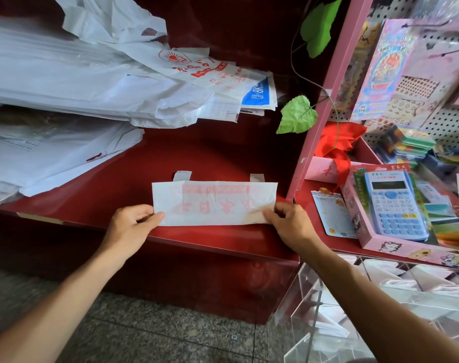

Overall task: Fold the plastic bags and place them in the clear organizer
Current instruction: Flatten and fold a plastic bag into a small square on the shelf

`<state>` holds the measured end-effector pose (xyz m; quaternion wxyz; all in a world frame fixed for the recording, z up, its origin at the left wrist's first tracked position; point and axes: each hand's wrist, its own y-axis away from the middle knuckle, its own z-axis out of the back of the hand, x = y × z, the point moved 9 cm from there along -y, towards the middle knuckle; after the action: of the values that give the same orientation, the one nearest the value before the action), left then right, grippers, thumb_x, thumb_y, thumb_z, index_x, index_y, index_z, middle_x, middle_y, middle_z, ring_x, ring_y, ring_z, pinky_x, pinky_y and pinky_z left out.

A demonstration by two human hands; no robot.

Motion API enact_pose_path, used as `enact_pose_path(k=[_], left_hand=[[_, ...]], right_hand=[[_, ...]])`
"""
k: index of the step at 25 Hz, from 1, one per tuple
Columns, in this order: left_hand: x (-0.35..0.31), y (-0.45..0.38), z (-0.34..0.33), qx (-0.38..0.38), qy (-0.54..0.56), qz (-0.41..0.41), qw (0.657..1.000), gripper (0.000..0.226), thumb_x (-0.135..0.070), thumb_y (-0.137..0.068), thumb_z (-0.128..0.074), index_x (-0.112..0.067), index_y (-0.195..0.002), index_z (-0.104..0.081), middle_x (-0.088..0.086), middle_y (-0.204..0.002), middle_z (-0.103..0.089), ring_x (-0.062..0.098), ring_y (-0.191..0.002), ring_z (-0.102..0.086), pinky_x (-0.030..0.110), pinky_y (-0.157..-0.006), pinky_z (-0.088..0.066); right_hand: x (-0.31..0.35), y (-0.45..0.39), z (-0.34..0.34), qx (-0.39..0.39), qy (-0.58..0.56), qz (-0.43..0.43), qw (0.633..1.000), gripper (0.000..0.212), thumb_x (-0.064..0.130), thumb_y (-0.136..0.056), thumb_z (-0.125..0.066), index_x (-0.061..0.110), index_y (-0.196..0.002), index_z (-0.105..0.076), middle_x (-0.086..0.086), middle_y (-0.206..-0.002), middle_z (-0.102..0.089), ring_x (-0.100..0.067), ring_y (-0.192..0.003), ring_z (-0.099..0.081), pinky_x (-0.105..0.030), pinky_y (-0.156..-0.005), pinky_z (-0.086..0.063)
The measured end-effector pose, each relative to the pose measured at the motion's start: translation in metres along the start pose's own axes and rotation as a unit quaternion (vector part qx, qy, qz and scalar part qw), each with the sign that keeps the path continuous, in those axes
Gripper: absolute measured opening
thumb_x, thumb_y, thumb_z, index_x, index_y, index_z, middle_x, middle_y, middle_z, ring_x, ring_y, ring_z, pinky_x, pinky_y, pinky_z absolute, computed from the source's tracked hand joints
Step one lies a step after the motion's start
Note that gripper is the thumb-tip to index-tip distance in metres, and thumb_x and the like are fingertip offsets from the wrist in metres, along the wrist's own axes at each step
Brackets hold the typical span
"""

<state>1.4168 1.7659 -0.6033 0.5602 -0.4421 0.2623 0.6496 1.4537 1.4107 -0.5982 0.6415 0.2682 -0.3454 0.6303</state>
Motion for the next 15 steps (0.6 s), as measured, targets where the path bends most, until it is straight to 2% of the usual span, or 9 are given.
enact_pose_path(k=[2,3,5,6,9,11,13,15], left_hand=[[0.0,0.0,0.002,-0.019,0.001,0.014,1.0,0.015,-0.016,-0.088,-0.072,-0.022,-0.074,-0.072,-0.009,-0.072,-0.073,-0.005,-0.07,-0.064,0.019,-0.069,-0.046],[-0.001,0.0,0.004,-0.033,0.01,0.021,0.999,0.011,-0.015,-0.087,-0.073,-0.023,-0.08,-0.073,-0.011,-0.073,-0.073,-0.004,-0.075,-0.066,0.017,-0.07,-0.048],[-0.001,0.002,0.005,-0.057,0.008,0.038,0.998,0.01,-0.016,-0.085,-0.075,-0.022,-0.093,-0.071,-0.002,-0.082,-0.073,0.011,-0.082,-0.07,0.023,-0.072,-0.05],[-0.001,0.003,0.006,-0.064,-0.005,0.042,0.997,0.013,-0.018,-0.084,-0.076,-0.024,-0.093,-0.069,0.001,-0.083,-0.073,0.016,-0.081,-0.07,0.028,-0.074,-0.051],[-0.005,0.006,0.005,-0.061,-0.021,0.031,0.997,0.017,-0.034,-0.078,-0.078,-0.027,-0.086,-0.064,-0.005,-0.074,-0.073,0.019,-0.075,-0.069,0.035,-0.077,-0.05],[-0.008,0.008,0.003,-0.034,-0.026,0.019,0.999,0.019,-0.044,-0.072,-0.074,-0.032,-0.085,-0.067,-0.009,-0.07,-0.072,0.017,-0.073,-0.069,0.034,-0.078,-0.047],[-0.012,0.01,0.0,-0.015,-0.039,0.006,0.999,0.012,-0.037,-0.075,-0.078,-0.036,-0.084,-0.07,-0.013,-0.071,-0.072,0.015,-0.075,-0.069,0.036,-0.082,-0.05],[-0.016,0.011,0.001,-0.028,-0.059,-0.007,0.998,0.016,-0.028,-0.08,-0.079,-0.042,-0.083,-0.07,-0.017,-0.068,-0.071,0.013,-0.073,-0.07,0.04,-0.084,-0.052]], right_hand=[[-0.001,0.001,0.002,-0.003,0.045,-0.008,0.999,0.033,0.029,-0.091,-0.067,0.006,-0.068,-0.061,-0.001,-0.059,-0.053,-0.013,-0.053,-0.045,-0.022,-0.046,-0.031],[-0.002,0.001,0.002,0.002,0.06,-0.011,0.998,0.034,0.03,-0.091,-0.067,0.006,-0.068,-0.061,-0.002,-0.06,-0.054,-0.014,-0.055,-0.046,-0.024,-0.047,-0.032],[-0.001,0.001,0.001,0.014,0.083,-0.022,0.996,0.035,0.032,-0.094,-0.063,0.013,-0.064,-0.059,0.001,-0.06,-0.054,-0.017,-0.058,-0.05,-0.027,-0.05,-0.034],[0.0,0.0,-0.001,0.015,0.096,-0.03,0.995,0.035,0.033,-0.094,-0.062,0.017,-0.063,-0.057,0.001,-0.062,-0.055,-0.019,-0.061,-0.053,-0.027,-0.053,-0.035],[0.002,-0.001,-0.003,0.004,0.132,-0.044,0.99,0.034,0.032,-0.094,-0.06,0.022,-0.062,-0.054,-0.002,-0.07,-0.06,-0.025,-0.071,-0.059,-0.027,-0.062,-0.038],[0.004,-0.001,-0.003,0.001,0.135,-0.04,0.99,0.03,0.028,-0.093,-0.059,0.017,-0.065,-0.058,-0.003,-0.069,-0.059,-0.024,-0.07,-0.058,-0.027,-0.057,-0.037],[0.005,-0.001,0.0,-0.003,0.131,-0.033,0.991,0.025,0.024,-0.092,-0.06,0.01,-0.072,-0.064,-0.002,-0.065,-0.058,-0.022,-0.066,-0.056,-0.025,-0.05,-0.036],[0.007,0.001,0.001,-0.012,0.139,-0.025,0.99,0.022,0.023,-0.09,-0.061,0.009,-0.073,-0.065,-0.003,-0.066,-0.059,-0.022,-0.065,-0.056,-0.023,-0.048,-0.034]])
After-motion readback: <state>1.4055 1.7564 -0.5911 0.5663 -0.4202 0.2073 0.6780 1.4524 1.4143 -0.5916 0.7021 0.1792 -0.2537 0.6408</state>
